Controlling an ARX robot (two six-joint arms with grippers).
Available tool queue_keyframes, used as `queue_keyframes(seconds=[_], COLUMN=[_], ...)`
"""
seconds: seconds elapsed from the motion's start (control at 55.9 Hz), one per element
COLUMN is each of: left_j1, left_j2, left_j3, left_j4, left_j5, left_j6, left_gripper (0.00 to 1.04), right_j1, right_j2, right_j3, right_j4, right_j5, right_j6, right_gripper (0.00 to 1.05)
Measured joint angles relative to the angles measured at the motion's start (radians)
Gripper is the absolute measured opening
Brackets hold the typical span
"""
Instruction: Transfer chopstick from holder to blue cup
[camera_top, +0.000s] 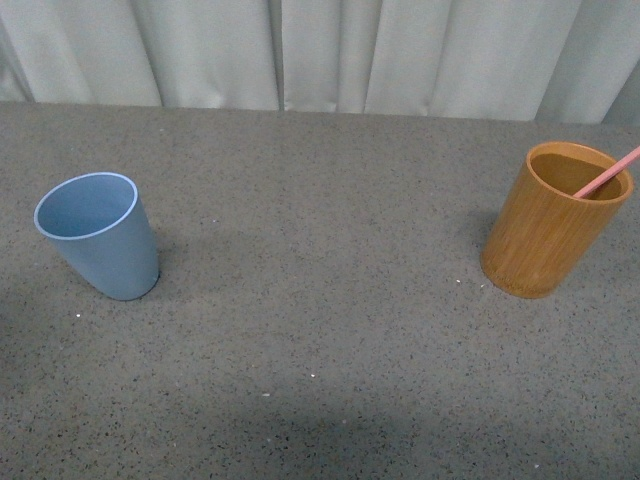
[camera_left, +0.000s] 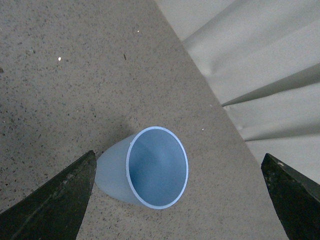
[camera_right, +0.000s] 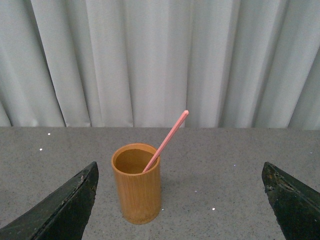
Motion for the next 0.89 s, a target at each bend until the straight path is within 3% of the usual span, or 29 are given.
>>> queue_keyframes(seconds=[0.895], left_j1=[-0.061], left_j2=[0.243], left_j3=[0.146], left_j4=[-0.163], left_j5=[-0.018], left_j6=[0.008], left_gripper=[0.98], right_j1=[0.0], right_j2=[0.0], right_j3=[0.0], right_j4=[0.0], right_j5=[0.0], right_j6=[0.0], right_gripper=[0.95])
